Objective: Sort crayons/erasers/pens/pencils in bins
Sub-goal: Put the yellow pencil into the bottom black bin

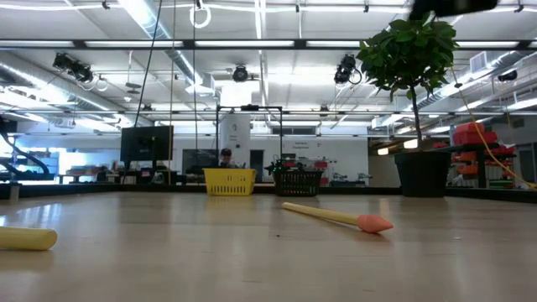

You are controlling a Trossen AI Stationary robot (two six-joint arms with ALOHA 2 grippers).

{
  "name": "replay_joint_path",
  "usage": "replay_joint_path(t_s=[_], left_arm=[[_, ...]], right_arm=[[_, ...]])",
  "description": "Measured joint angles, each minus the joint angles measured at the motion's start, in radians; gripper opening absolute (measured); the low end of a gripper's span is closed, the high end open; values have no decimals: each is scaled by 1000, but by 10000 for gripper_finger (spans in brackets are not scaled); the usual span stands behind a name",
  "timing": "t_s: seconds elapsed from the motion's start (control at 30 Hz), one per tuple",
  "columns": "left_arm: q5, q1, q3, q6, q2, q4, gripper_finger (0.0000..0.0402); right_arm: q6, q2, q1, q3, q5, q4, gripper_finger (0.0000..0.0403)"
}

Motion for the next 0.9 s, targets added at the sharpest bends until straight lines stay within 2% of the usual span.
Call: replay_joint_path(t_s=[0.17, 0.3, 0.37, 0.47, 0.57, 0.67, 0.8, 0.9], left_arm=[[-2, -52, -15, 31, -65, -84, 94], [47, -73, -148, 110, -180, -31, 94], [108, -70, -269, 178, -258, 77, 93], [224, -44, -494, 286, -386, 341, 93], [373, 1, -725, 354, -516, 636, 93], [515, 67, -914, 356, -606, 913, 93], [608, 132, -1065, 338, -666, 1154, 91], [684, 188, -1099, 330, -670, 1205, 86]], right_arm=[[16, 140, -76, 0, -61, 251, 212], [67, 225, -141, 0, -132, 269, 212], [72, 248, -165, 0, -160, 267, 212], [89, 258, -182, 0, -191, 265, 212], [141, 258, -184, 0, -179, 264, 212], [211, 254, -169, 0, -145, 264, 212], [247, 254, -149, 0, -134, 263, 212], [265, 254, -135, 0, -111, 262, 212]])
